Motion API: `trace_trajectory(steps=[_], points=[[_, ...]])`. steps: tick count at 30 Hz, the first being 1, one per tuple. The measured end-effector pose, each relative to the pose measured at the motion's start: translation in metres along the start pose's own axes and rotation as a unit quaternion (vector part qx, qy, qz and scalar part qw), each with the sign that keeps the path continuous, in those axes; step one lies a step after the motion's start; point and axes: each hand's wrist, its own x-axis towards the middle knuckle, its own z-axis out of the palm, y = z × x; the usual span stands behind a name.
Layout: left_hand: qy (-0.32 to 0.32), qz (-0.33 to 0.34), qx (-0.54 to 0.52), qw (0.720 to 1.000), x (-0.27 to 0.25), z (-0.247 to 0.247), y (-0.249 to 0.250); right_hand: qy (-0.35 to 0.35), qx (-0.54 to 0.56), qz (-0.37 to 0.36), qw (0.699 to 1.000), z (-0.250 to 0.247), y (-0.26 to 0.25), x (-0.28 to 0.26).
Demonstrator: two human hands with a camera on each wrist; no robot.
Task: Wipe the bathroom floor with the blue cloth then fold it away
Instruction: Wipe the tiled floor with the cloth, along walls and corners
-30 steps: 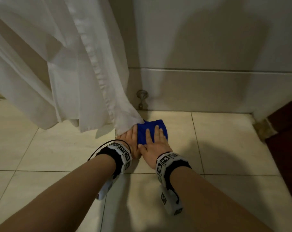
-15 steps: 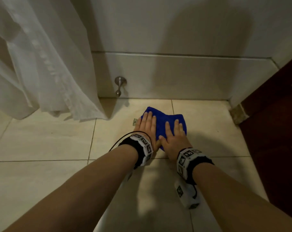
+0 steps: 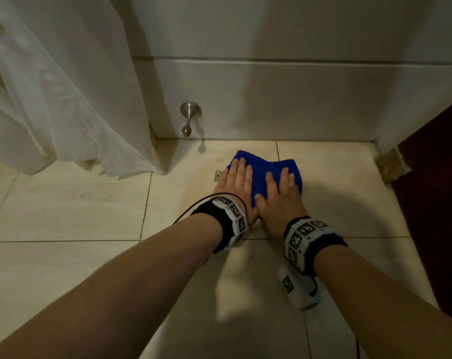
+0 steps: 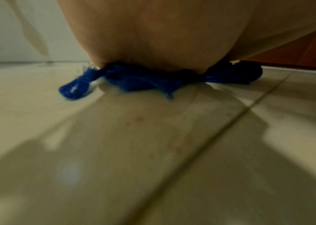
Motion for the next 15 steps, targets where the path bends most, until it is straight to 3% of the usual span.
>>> trace_trajectory(steps=[3,9,15], points=[[0.006,0.001,-0.008,1.0,0.016,-0.005,-0.001,0.033,0.006,-0.008,0.999,-0.013,0.005,0.014],[0.027,-0.015,-0.032,0.999,0.042,-0.009,0.003,0.011,-0.049,0.004,0.999,-0.018,0.013,0.043],[0.03,-0.025,-0.04,0.998,0.05,-0.013,0.004,0.027,-0.031,0.019,0.999,-0.027,0.008,0.05]])
